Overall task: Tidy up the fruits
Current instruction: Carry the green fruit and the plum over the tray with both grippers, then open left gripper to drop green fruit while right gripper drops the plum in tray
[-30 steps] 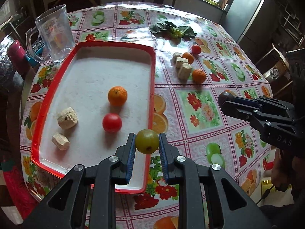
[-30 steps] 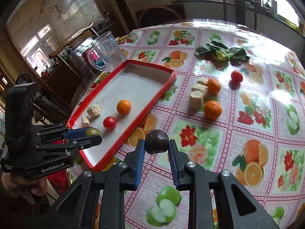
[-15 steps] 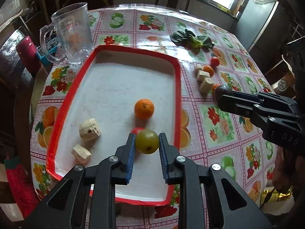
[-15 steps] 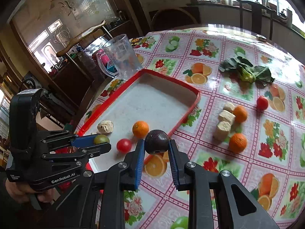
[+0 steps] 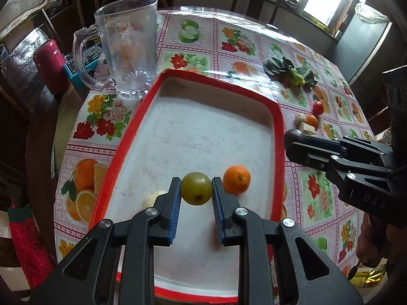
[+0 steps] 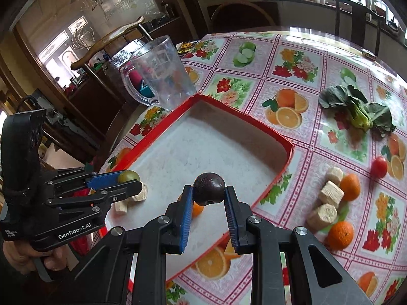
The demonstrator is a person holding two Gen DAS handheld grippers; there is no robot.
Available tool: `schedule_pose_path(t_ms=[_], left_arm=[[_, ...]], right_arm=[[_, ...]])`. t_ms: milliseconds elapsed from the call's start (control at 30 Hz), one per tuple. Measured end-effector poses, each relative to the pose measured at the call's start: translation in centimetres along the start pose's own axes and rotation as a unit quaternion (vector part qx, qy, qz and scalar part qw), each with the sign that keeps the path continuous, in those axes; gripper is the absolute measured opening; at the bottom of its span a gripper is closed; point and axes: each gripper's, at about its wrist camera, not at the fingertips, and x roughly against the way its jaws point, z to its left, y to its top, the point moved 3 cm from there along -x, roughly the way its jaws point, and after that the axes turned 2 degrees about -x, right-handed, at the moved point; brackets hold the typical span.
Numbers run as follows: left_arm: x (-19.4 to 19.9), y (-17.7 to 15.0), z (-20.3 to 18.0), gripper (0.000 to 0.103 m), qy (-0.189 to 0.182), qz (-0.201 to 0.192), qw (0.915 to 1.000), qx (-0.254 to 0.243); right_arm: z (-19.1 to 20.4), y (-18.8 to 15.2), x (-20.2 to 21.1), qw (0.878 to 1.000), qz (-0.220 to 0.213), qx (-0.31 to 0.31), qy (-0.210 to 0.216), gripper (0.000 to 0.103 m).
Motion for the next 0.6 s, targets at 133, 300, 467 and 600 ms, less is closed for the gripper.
schedule_pose_path(t_ms=[133, 300, 467, 600], left_arm=[[-1.2, 0.7, 0.7, 0.021, 0.004, 0.006, 0.9999, 0.007], [-2.8, 1.2, 1.3, 0.021, 0.010, 0.020, 0.9997, 0.010], [-4.4, 1.2, 1.9, 0.021, 0.013, 0.037, 0.9991, 0.016], [-5.4, 0.9, 2.2, 0.021, 0.013, 0.048, 0.9985, 0.021]], right_arm=[[-0.4, 0.5, -1.7, 1.000, 0.012, -0.005, -0.001, 0.025], [-0.8, 0.5, -3.9, 0.999, 0.034, -0.008, -0.003, 0.025], [-1.0, 0.1, -5.4, 0.999, 0.051, -0.007, -0.005, 0.025], [-1.2, -0.1, -6.3, 0.998, 0.064, -0.007, -0.004, 0.025]])
